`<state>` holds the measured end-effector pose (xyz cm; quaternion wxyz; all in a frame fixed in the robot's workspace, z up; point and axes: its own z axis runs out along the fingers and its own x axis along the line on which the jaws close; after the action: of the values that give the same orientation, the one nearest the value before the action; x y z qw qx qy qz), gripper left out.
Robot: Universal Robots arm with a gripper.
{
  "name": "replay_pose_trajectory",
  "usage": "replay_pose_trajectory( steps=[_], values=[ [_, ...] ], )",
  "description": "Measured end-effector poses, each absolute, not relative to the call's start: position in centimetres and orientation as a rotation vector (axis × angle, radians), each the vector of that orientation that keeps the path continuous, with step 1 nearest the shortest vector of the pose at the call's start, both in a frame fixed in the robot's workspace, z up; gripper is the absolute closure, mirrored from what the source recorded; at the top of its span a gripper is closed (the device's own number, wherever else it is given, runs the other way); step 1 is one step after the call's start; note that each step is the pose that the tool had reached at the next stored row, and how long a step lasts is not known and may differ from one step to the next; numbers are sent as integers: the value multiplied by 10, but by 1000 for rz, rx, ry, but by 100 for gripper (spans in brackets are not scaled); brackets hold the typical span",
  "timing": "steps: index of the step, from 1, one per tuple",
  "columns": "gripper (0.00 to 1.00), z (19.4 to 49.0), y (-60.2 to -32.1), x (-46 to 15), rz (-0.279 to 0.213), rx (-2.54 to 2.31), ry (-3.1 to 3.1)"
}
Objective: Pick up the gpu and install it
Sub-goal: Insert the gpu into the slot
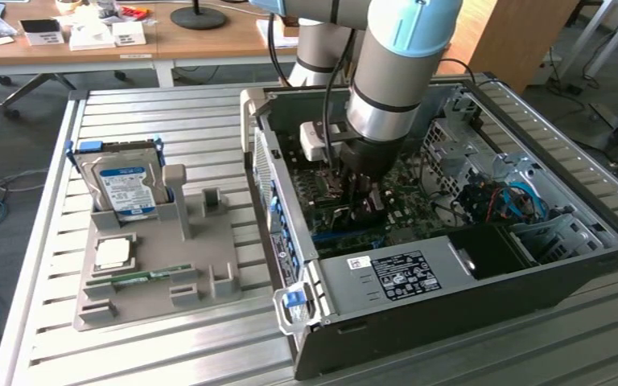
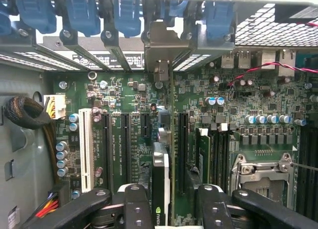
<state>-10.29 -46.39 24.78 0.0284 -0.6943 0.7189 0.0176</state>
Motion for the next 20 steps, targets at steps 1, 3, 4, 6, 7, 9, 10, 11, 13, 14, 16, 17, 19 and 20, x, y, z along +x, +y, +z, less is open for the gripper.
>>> replay_pose_trajectory(
  steps=[1,3,4,6,7,9,10,11,13,14,16,17,19,20],
  values=[
    [58,248,-464,-103,54,-2143,2219],
    [58,248,-464,-103,54,-2143,2219],
    [60,248,-464,-103,54,-2143,2219],
    [60,248,-464,-103,54,-2143,2219],
    [66,248,-464,-103,54,-2143,2219],
    [66,248,-464,-103,54,-2143,2219],
    [66,248,-464,-103,54,-2143,2219],
    [66,248,-464,-103,54,-2143,2219],
    [68,248,-464,-103,54,-2143,2219],
    [68,248,-464,-103,54,-2143,2219],
    [73,248,-464,-103,54,-2143,2219],
    [73,248,-464,-103,54,-2143,2219],
    [73,248,-464,-103,55,-2142,2219],
    [73,248,-465,-103,57,-2142,2217]
  ],
)
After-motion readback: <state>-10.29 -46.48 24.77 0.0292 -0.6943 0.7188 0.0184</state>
